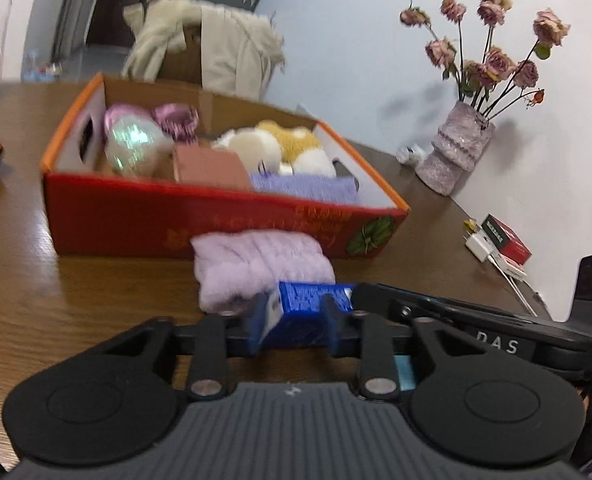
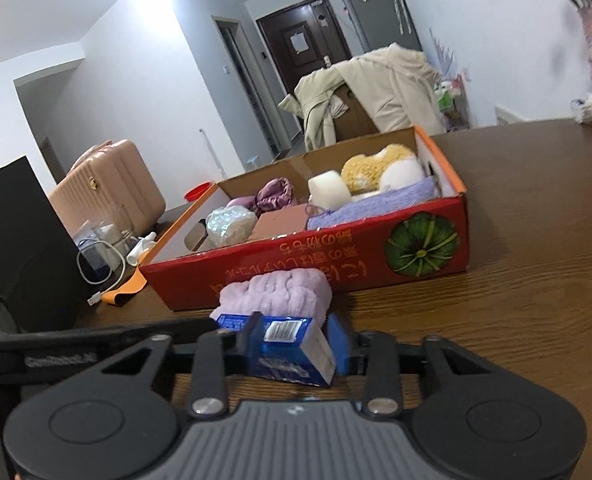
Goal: Organize soft objects
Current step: 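Close both tools on the blue carton beside the lilac towel, then carry the blue carton with both tools over the box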
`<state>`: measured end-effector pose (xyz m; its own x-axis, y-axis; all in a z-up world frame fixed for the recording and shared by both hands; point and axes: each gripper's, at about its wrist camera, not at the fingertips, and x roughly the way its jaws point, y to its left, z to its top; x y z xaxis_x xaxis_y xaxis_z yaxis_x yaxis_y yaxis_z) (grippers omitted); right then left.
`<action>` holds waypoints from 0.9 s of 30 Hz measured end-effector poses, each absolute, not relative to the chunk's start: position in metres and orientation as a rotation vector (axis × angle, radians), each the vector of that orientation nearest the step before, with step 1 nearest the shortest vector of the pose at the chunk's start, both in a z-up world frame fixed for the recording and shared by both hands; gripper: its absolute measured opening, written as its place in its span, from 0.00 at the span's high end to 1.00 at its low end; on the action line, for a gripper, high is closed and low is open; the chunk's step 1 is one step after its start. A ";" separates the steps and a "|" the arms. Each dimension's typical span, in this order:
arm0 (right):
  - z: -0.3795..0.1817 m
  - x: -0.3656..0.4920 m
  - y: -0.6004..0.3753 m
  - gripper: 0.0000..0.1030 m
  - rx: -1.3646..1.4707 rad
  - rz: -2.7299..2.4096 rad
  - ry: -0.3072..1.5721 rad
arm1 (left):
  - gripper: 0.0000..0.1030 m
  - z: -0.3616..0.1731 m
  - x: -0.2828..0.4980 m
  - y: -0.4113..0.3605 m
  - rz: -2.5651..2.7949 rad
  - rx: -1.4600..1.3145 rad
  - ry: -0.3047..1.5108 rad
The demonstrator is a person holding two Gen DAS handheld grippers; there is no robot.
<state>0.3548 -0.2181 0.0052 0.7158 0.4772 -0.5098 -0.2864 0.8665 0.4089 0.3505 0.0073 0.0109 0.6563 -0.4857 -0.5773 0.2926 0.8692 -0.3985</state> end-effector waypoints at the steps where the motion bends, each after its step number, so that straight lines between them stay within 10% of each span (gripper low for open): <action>1: 0.003 0.356 -0.219 0.77 0.326 0.435 0.643 | 0.77 0.009 0.351 0.008 -0.452 -0.290 0.730; 27: 0.088 0.247 -0.176 0.80 0.249 0.523 0.467 | 0.78 0.090 0.216 0.052 -0.409 -0.285 0.492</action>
<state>0.2465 -0.1760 0.0884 0.7651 0.5319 -0.3630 -0.4207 0.8396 0.3436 0.2160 0.0524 0.0898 0.8035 -0.4439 -0.3966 0.3096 0.8807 -0.3585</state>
